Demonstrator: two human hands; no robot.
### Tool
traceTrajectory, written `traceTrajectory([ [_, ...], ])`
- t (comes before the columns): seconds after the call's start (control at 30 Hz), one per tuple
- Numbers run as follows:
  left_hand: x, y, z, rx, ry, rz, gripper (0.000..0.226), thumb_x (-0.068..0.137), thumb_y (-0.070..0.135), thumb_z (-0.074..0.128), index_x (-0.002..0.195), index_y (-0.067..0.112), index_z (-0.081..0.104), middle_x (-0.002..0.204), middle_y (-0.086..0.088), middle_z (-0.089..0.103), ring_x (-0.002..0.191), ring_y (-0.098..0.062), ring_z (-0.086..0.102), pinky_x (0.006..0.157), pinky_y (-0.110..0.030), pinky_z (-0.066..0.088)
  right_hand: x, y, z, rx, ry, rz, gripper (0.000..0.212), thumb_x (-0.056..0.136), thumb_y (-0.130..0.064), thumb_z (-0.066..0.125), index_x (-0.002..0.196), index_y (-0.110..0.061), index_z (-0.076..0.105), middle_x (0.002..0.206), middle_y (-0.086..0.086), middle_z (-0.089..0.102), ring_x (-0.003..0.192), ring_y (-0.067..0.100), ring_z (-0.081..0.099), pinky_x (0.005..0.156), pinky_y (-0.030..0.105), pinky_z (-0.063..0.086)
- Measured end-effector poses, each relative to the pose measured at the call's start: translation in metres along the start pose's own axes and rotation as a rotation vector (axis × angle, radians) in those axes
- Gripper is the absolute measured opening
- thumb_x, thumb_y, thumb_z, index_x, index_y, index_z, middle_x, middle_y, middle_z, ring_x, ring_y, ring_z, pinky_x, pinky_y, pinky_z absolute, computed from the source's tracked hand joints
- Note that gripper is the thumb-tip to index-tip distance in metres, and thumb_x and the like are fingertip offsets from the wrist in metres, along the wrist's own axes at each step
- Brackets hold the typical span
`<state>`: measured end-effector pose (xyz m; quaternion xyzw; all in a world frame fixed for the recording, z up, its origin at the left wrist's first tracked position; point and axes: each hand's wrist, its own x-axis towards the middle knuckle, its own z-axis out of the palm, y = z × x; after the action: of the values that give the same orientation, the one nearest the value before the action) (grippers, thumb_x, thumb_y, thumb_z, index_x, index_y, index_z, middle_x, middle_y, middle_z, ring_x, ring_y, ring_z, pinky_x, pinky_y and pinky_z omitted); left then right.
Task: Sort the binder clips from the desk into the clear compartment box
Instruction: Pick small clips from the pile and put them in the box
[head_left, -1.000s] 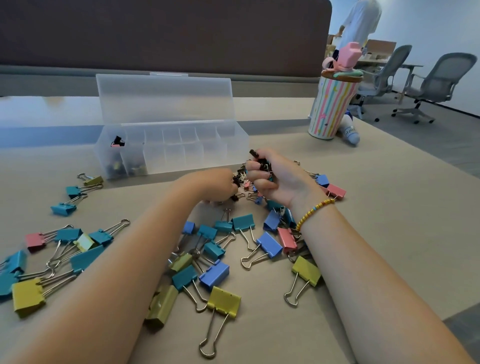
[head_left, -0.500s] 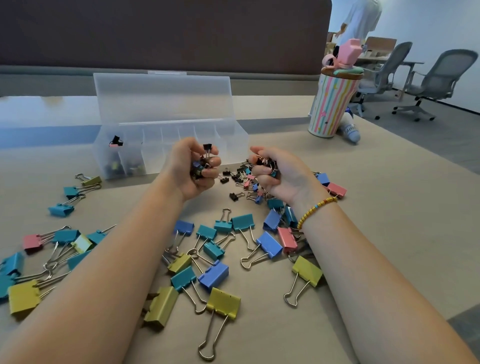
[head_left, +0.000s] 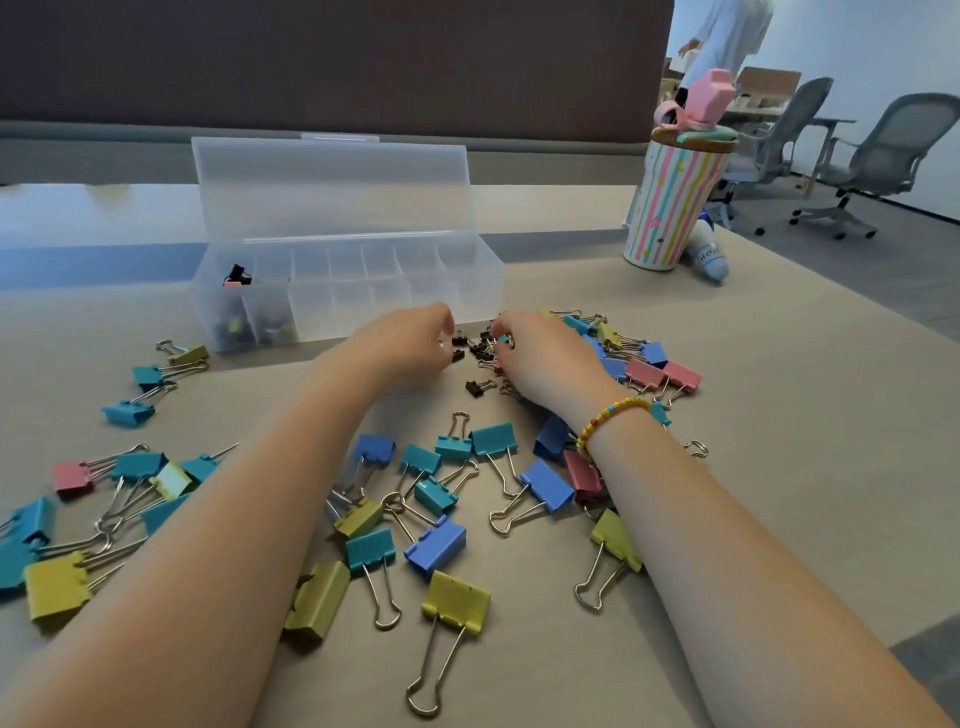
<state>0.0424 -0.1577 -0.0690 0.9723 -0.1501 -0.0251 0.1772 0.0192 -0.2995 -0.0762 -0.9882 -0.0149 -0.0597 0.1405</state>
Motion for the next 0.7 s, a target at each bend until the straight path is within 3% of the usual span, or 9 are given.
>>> traceTrajectory([
  [0.17, -0.007, -0.002, -0.002, 0.158, -0.153, 0.068, 0.03, 0.098, 0.024, 0.041, 0.127, 0.015, 0.039, 0.122, -0.013, 0.056, 0.095, -0.022, 0.047, 0.08, -0.029, 0.035, 0.001, -0.002, 0.002, -0.117, -0.064, -0.056, 0.028, 0.098, -0.021, 0.041, 0.12, -0.018, 0.057, 0.117, 0.008, 0.061, 0.105, 0.026, 0.056, 0.088, 0.041, 0.05],
  [0.3, -0.009, 0.0, -0.004, 0.199, -0.169, 0.068, 0.029, 0.099, 0.026, 0.039, 0.124, 0.011, 0.043, 0.121, -0.011, 0.056, 0.101, -0.024, 0.05, 0.079, -0.027, 0.034, -0.002, -0.003, -0.002, -0.118, -0.09, -0.057, 0.026, 0.097, -0.028, 0.045, 0.119, -0.018, 0.055, 0.117, 0.007, 0.059, 0.106, 0.025, 0.054, 0.088, 0.04, 0.049],
  [0.4, -0.009, 0.003, -0.005, 0.225, -0.2, 0.052, 0.03, 0.099, 0.024, 0.039, 0.12, 0.005, 0.047, 0.104, -0.013, 0.057, 0.086, -0.021, 0.047, 0.071, -0.027, 0.037, -0.005, -0.003, -0.005, -0.079, -0.125, -0.064, 0.027, 0.096, -0.029, 0.047, 0.12, -0.019, 0.054, 0.12, 0.007, 0.057, 0.108, 0.024, 0.052, 0.089, 0.038, 0.048],
  [0.57, -0.012, 0.014, -0.009, 0.311, -0.271, 0.08, 0.031, 0.099, 0.02, 0.037, 0.108, -0.004, 0.055, 0.066, -0.004, 0.04, 0.06, -0.014, 0.036, 0.055, -0.025, 0.03, -0.006, -0.006, -0.014, 0.061, -0.263, -0.02, 0.028, 0.094, -0.025, 0.051, 0.113, -0.008, 0.062, 0.115, 0.012, 0.061, 0.101, 0.024, 0.059, 0.082, 0.032, 0.049],
  [0.63, -0.013, 0.018, -0.009, 0.351, -0.296, 0.068, 0.029, 0.099, 0.02, 0.036, 0.102, -0.001, 0.055, 0.066, -0.009, 0.04, 0.061, -0.015, 0.035, 0.057, -0.027, 0.035, -0.005, -0.006, -0.015, 0.091, -0.316, -0.021, 0.028, 0.093, -0.026, 0.054, 0.106, -0.005, 0.066, 0.105, 0.013, 0.066, 0.089, 0.023, 0.062, 0.073, 0.03, 0.051],
  [0.7, -0.013, 0.02, -0.008, 0.38, -0.293, 0.06, 0.028, 0.099, 0.022, 0.035, 0.082, 0.006, 0.049, 0.065, -0.01, 0.039, 0.062, -0.017, 0.035, 0.056, -0.025, 0.034, -0.005, -0.006, -0.015, 0.106, -0.339, -0.02, 0.027, 0.091, -0.027, 0.055, 0.102, -0.005, 0.067, 0.092, 0.01, 0.064, 0.077, 0.018, 0.056, 0.061, 0.024, 0.044],
])
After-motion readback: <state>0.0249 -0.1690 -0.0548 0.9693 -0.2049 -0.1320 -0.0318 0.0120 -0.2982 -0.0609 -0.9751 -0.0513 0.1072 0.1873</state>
